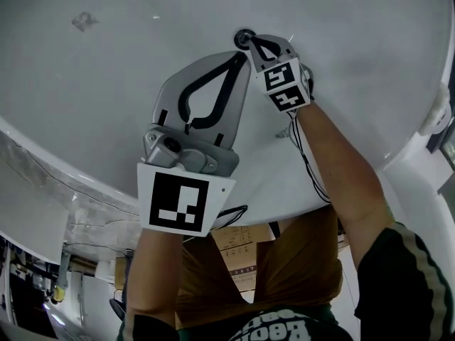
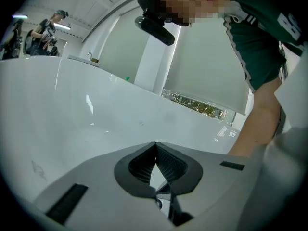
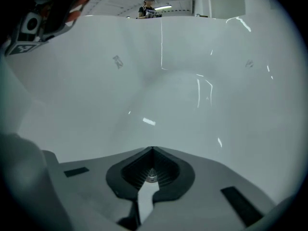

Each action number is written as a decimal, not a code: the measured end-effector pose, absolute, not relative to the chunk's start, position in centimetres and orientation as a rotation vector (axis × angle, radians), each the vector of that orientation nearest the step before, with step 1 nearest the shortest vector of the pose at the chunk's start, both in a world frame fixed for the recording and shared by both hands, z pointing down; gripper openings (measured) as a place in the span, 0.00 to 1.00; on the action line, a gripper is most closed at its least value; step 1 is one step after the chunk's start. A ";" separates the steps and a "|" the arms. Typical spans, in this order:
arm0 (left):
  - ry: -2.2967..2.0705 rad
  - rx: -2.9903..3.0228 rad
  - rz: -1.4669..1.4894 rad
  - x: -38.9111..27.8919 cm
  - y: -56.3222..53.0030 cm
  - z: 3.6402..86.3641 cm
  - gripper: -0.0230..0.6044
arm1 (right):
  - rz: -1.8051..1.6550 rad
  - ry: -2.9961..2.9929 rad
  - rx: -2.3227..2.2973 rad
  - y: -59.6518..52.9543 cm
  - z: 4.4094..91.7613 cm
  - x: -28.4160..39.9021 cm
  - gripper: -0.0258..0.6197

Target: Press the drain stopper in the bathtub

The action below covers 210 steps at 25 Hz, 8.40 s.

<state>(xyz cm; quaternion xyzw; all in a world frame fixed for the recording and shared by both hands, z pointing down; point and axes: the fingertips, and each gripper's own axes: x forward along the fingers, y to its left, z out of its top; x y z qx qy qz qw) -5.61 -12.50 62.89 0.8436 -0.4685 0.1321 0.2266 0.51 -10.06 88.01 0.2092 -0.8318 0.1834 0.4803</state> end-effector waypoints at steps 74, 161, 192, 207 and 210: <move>-1.314 2.167 0.521 -6.8 -10.8 69.0 0.04 | 0.465 -1.861 0.352 -7.1 98.4 0.7 0.44; -1.226 2.412 0.526 2.6 -8.2 24.0 0.04 | 0.399 -2.547 0.598 -5.6 24.2 5.2 0.49; -1.229 2.742 0.399 0.0 -6.0 7.5 0.04 | 0.115 -2.903 0.707 -4.3 5.2 1.7 0.06; -1.228 2.813 0.455 0.2 -4.5 6.5 0.04 | 0.042 -2.908 0.760 -3.6 4.6 1.7 0.06; -1.225 2.812 0.447 0.3 -4.3 6.4 0.04 | 0.048 -2.907 0.761 -3.5 4.8 1.8 0.06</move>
